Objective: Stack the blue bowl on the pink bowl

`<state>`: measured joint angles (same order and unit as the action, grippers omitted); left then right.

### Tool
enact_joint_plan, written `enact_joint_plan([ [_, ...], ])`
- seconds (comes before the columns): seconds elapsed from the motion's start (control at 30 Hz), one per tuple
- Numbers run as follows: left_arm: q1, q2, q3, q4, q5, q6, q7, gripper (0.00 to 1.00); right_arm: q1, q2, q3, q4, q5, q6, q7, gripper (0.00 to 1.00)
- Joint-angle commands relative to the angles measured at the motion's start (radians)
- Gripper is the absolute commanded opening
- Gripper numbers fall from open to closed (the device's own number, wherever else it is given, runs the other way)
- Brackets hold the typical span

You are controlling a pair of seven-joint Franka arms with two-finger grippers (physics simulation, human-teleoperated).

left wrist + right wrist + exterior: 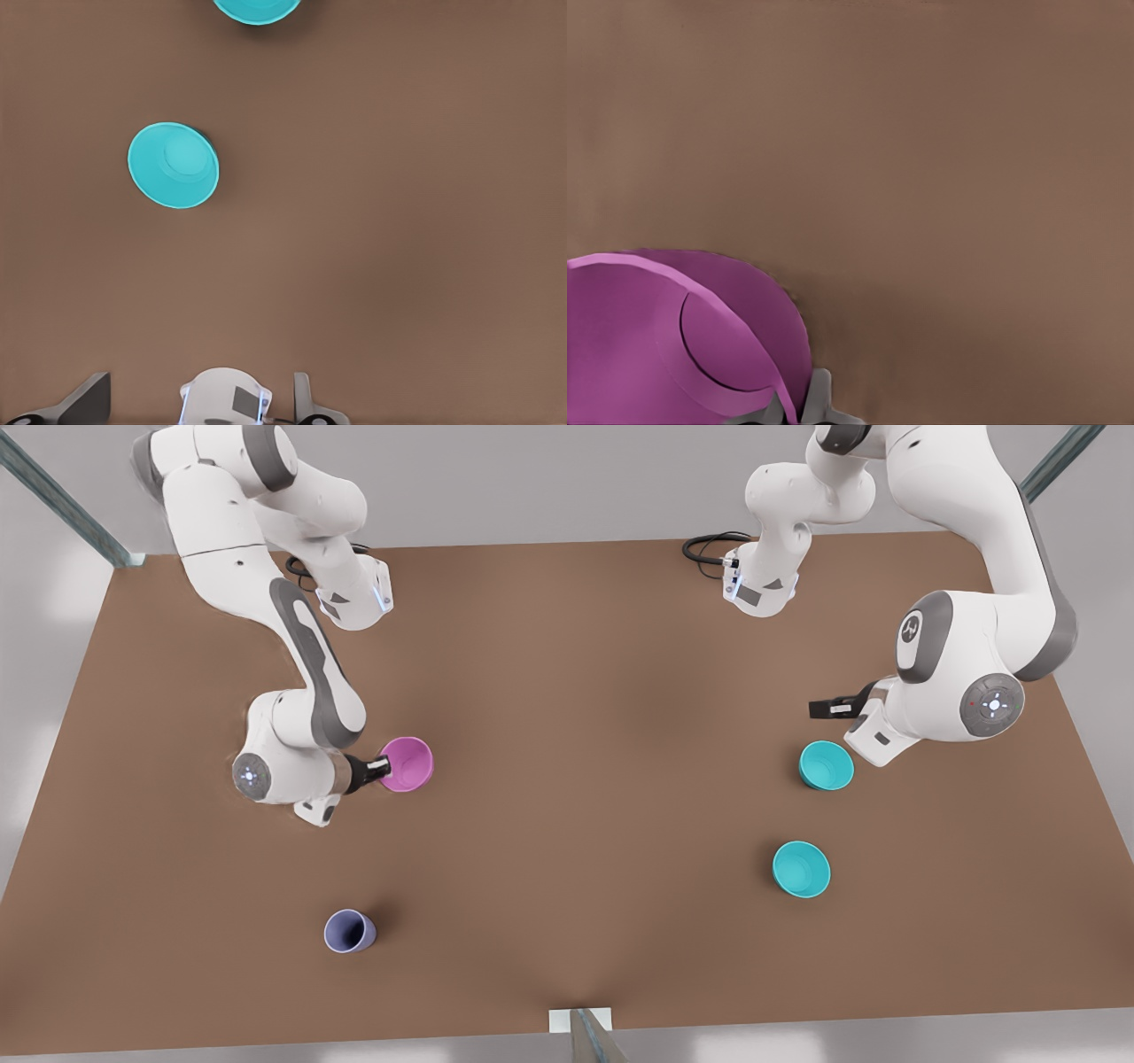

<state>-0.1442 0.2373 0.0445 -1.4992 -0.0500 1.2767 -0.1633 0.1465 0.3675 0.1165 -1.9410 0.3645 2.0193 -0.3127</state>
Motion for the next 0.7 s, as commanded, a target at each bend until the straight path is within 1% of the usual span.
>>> enact_joint_plan([
  [0.0, 0.0, -0.001, 0.0, 0.0, 0.001, 0.0, -0.007, 1.0, 0.148, 0.056, 0.0, 0.082, 0.077, 0.087, 0.543, 0.21],
  [0.07, 0.003, -0.001, 0.0, 0.0, 0.001, 0.0, -0.007, 1.0, 0.301, 0.201, 0.0, 0.241, 0.077, 0.193, 0.774, 0.21],
  [0.13, 0.003, 0.0, 0.002, 0.0, 0.002, 0.001, -0.007, 1.0, 0.383, 0.318, -0.001, 0.402, 0.074, 0.214, 0.954, 0.21],
  [0.2, 0.003, 0.004, 0.002, 0.0, 0.002, 0.001, -0.007, 1.0, 0.438, 0.433, -0.009, 0.55, 0.067, 0.234, 1.055, 0.21],
  [0.23, 0.005, 0.004, 0.002, 0.0, 0.002, 0.001, -0.007, 1.0, 0.455, 0.475, -0.014, 0.593, 0.064, 0.236, 1.069, 0.21],
  [0.3, 0.005, 0.004, 0.002, 0.0, 0.002, 0.001, -0.007, 1.0, 0.487, 0.518, -0.037, 0.628, 0.064, 0.249, 1.092, 0.21],
  [0.4, 0.005, 0.005, 0.003, 0.002, 0.004, 0.001, -0.007, 1.0, 0.505, 0.556, -0.043, 0.637, 0.054, 0.288, 1.092, 0.21],
  [0.53, 0.005, 0.005, 0.003, 0.007, 0.002, 0.001, -0.007, 1.0, 0.51, 0.582, -0.043, 0.651, 0.048, 0.292, 1.092, 0.21],
  [0.57, 0.005, 0.005, 0.003, 0.007, 0.002, 0.001, -0.007, 1.0, 0.51, 0.582, -0.043, 0.652, 0.048, 0.291, 1.09, 0.71],
  [0.6, 0.005, 0.005, 0.003, 0.007, 0.002, 0.001, -0.007, 1.0, 0.508, 0.582, -0.043, 0.665, 0.048, 0.289, 1.09, 1.0],
  [0.67, 0.005, 0.005, 0.003, 0.007, 0.004, 0.015, -0.007, 1.0, 0.504, 0.568, -0.04, 0.669, 0.057, 0.274, 1.089, 1.0],
])
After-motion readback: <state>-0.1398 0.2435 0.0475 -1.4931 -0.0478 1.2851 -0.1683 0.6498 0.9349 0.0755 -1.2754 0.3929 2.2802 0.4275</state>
